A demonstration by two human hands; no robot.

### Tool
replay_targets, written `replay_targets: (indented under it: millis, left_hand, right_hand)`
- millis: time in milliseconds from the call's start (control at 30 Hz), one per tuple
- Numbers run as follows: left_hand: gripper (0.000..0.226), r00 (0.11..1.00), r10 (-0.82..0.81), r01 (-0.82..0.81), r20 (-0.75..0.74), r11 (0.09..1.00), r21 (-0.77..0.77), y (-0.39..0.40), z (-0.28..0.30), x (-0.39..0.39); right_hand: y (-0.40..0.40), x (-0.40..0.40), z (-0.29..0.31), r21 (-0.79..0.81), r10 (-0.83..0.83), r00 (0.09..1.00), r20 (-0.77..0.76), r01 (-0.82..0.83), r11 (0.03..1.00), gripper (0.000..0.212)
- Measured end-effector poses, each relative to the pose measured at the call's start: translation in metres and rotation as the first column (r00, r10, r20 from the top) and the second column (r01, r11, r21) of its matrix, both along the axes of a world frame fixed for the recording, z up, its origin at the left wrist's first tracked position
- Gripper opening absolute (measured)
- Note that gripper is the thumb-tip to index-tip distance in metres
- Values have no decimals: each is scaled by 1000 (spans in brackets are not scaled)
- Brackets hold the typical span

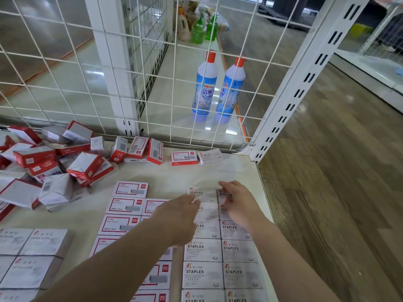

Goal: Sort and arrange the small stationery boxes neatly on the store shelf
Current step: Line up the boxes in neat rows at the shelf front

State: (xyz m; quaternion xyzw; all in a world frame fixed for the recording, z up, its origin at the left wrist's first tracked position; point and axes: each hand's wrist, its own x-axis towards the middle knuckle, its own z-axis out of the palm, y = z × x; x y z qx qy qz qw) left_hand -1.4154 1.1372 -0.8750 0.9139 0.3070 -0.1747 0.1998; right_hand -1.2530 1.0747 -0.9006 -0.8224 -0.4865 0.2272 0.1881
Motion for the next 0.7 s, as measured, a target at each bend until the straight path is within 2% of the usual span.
replay_targets:
  millis: [133,300,467,700]
  left_hand:
    - [58,999,18,-21,52,998,52,1,-5,-13]
    - [52,965,218,-235,148,966,108,7,7,-41]
    - [47,910,381,-407,164,897,174,24,4,-67]
    - [41,954,282,-294,100,946,135,46,0,-88]
  right_hand:
    - [1,-5,2,1,-52,999,-3,52,999,53]
    - [11,-17,7,53,-147,989,21,146,988,45]
    - [33,-36,8,29,-98,995,33,97,995,45]
    - [70,-59,6,64,-27,998,57,24,998,44]
